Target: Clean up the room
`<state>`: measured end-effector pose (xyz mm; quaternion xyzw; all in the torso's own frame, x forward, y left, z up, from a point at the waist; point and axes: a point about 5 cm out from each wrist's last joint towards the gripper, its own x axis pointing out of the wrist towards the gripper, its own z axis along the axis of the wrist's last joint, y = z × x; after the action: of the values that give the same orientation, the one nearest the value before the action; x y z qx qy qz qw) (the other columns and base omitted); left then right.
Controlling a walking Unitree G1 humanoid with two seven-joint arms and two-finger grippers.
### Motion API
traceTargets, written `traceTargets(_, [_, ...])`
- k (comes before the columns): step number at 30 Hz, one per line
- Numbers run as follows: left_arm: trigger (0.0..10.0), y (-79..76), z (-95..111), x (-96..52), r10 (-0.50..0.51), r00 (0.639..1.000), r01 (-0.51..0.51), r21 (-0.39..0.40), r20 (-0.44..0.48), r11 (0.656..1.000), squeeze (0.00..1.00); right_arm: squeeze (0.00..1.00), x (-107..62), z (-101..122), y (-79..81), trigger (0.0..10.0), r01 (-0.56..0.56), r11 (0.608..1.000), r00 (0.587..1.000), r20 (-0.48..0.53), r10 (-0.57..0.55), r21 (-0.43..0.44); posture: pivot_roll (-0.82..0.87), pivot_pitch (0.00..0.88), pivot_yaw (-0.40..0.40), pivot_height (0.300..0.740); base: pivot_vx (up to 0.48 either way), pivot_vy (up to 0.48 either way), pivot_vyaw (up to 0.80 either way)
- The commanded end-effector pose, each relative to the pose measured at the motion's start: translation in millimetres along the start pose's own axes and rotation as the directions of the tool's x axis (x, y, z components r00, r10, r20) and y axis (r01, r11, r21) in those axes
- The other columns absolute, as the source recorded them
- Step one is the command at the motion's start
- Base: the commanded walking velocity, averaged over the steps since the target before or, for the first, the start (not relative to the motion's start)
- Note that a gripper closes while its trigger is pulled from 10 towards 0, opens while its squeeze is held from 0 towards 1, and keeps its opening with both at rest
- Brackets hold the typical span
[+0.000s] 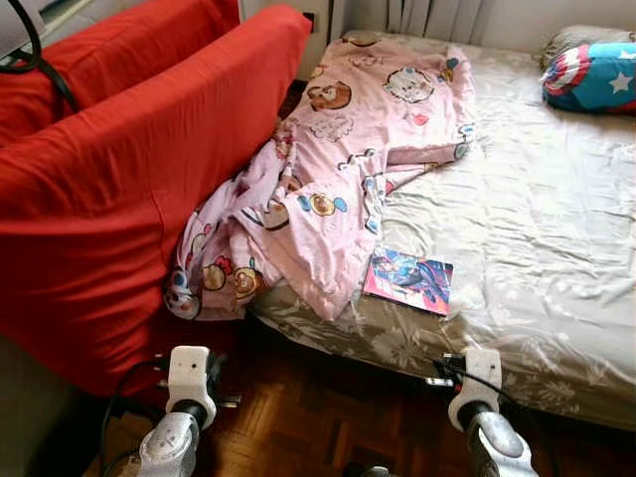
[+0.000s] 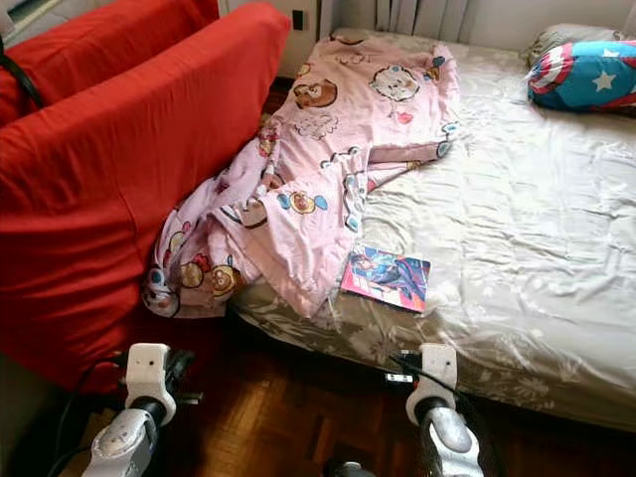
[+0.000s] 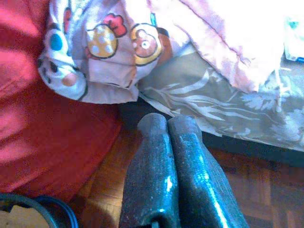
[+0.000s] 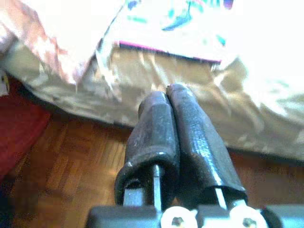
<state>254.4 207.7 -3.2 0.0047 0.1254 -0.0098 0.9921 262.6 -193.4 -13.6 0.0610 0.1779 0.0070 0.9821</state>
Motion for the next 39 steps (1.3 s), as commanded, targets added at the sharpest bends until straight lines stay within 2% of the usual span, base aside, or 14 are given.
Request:
traceTargets(1, [10.0,1.5,-4.1,-7.1,0.014,1.0,-0.013,-0.025,0.014,1.0,0.0,0.0,-4.6,-2.9,0.4,10.0,-0.001,1.0,1.0,0.021,0.001,-0.003,-0.01,0.209,-0.041,0.74,0.0,0.0,0.0])
traceTargets(7, [10.0,-3.1,1.8,-5.8,0.012,0.999,-0.01,-0.032,0.053,0.999,0.0,0.0,-4.5,3.5,4.7,10.0,-0.009,1.0,0.997,0.078,0.009,-0.005,-0.02,0.178,-0.046,0.74,0.0,0.0,0.0])
traceTargets(14, [10.0,-11.6,26.5,16.8,-0.004,0.995,0.008,-0.042,0.097,0.999,0.0,0.0,10.1,25.6,9.6,10.0,-0.012,1.0,0.993,0.117,0.014,-0.012,-0.02,0.108,-0.045,0.74,0.0,0.0,0.0])
traceTargets(16, [10.0,-11.6,29.8,19.3,-0.004,0.995,0.009,-0.043,0.104,0.999,0.0,0.0,12.1,29.1,10.6,10.0,-0.014,1.0,0.992,0.124,0.016,-0.014,-0.02,0.105,-0.045,0.74,0.0,0.0,0.0])
traceTargets(18, [10.0,-13.0,44.6,30.3,-0.02,0.992,0.025,-0.038,0.129,0.999,0.0,0.0,21.0,44.2,14.2,10.0,-0.014,1.0,0.988,0.152,0.016,-0.012,-0.03,0.087,-0.036,0.74,0.0,0.0,0.0])
traceTargets(25, [10.0,-13.8,63.7,44.6,-0.017,0.988,0.023,-0.039,0.153,0.999,0.0,0.0,31.2,63.0,16.4,10.0,-0.004,1.0,0.984,0.179,0.005,-0.006,-0.04,0.052,-0.023,0.74,0.0,0.0,0.0])
traceTargets(32, [10.0,-17.2,60.5,42.6,-0.005,0.987,0.014,-0.053,0.161,0.999,0.0,0.0,28.0,58.7,6.6,10.0,0.018,1.0,0.986,0.168,-0.018,0.002,-0.03,0.024,-0.051,0.74,0.0,0.0,0.0])
traceTargets(39, [10.0,-23.4,58.3,41.6,-0.008,0.986,0.018,-0.059,0.167,0.998,0.0,0.0,21.2,57.4,-16.1,10.0,0.04,0.998,0.987,0.158,-0.033,-0.038,-0.06,0.039,-0.042,0.74,0.0,0.0,0.0])
